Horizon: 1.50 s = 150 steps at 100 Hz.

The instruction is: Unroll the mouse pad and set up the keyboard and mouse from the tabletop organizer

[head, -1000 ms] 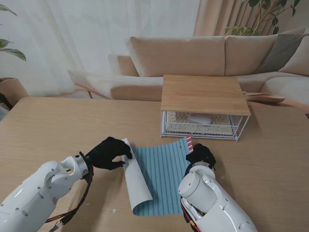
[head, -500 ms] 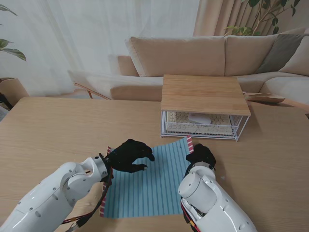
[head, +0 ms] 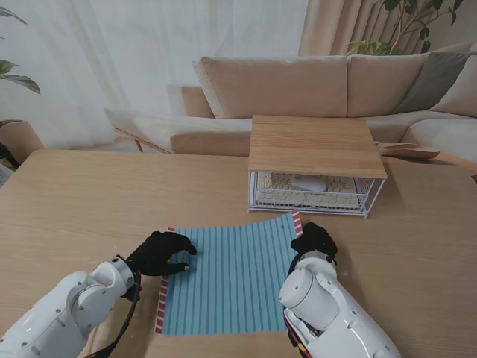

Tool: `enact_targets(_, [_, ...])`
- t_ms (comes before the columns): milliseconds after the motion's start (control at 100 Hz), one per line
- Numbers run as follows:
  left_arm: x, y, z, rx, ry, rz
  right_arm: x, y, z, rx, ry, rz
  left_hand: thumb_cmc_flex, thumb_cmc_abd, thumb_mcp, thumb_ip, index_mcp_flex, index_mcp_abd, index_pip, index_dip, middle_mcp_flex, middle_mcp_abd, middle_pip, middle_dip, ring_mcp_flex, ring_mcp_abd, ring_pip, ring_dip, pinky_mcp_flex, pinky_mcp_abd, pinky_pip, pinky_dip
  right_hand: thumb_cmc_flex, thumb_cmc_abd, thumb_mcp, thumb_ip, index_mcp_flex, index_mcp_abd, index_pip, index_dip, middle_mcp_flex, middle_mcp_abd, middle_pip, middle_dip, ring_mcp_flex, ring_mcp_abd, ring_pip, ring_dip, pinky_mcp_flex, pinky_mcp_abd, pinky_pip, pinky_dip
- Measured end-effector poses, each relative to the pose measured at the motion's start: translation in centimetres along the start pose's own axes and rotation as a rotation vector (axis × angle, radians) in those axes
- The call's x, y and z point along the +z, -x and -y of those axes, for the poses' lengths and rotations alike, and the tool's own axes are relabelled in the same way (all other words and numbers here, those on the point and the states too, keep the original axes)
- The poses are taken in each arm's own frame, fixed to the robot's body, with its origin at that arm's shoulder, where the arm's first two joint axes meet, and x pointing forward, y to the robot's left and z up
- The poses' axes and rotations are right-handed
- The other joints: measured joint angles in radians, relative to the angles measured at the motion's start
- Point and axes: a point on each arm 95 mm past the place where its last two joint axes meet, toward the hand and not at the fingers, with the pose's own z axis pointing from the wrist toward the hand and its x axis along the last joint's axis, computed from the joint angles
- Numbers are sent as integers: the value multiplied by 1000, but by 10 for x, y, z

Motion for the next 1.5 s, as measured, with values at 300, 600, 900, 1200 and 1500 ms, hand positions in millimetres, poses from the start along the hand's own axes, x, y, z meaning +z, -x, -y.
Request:
enact_targets(300, [-18,0,27,-187,-233,129,-3,8,-8,-28,25,-6,-59,1,-55,13,-80,0,-68,-32,-45,1,-41,-23,-24,-24,-49,-11,-2,1,-77,-38,0,2,0,0,0,2,0,1,0,0,0,0,0,0,0,0,-1,0,0,0])
enact_targets(600, [-18,-30,30,-463,-460,205,-7,45,-39,-134,151,-48,-59,4,-118,26,-114,18,-130,-65,-62,26,-123,-63,-45,-23,-127,-16,-2,12,-165,-72,0,2,0,0,0,2,0,1,-1,0,0,0,0,0,0,0,-3,0,0,0])
enact_targets(900, [-16,-36,27,-511,-499,216,-7,93,-62,-218,299,-1,-58,4,-118,26,-113,28,-130,-65,-62,38,-127,-64,-47,-22,-128,-13,-2,14,-153,-69,0,3,0,0,0,2,0,1,-1,0,0,1,0,0,0,1,-3,0,0,0])
enact_targets(1200, [-12,-35,25,-502,-480,208,0,130,-80,-361,412,4,-58,4,-118,26,-87,39,-130,-66,-62,39,-127,-64,-47,-22,-128,-12,-2,14,-152,-59,0,11,-1,0,-2,2,0,1,-9,0,7,1,0,0,0,3,-13,-2,1,0])
enact_targets(1500, [-8,-28,25,-496,-473,221,10,153,-100,-575,457,-68,-58,4,-118,26,-86,44,-130,-66,-62,39,-127,-64,-47,-22,-128,0,-2,14,-152,-59,0,11,-16,0,-2,-11,0,1,-12,0,7,1,-12,0,10,10,-40,-8,10,0])
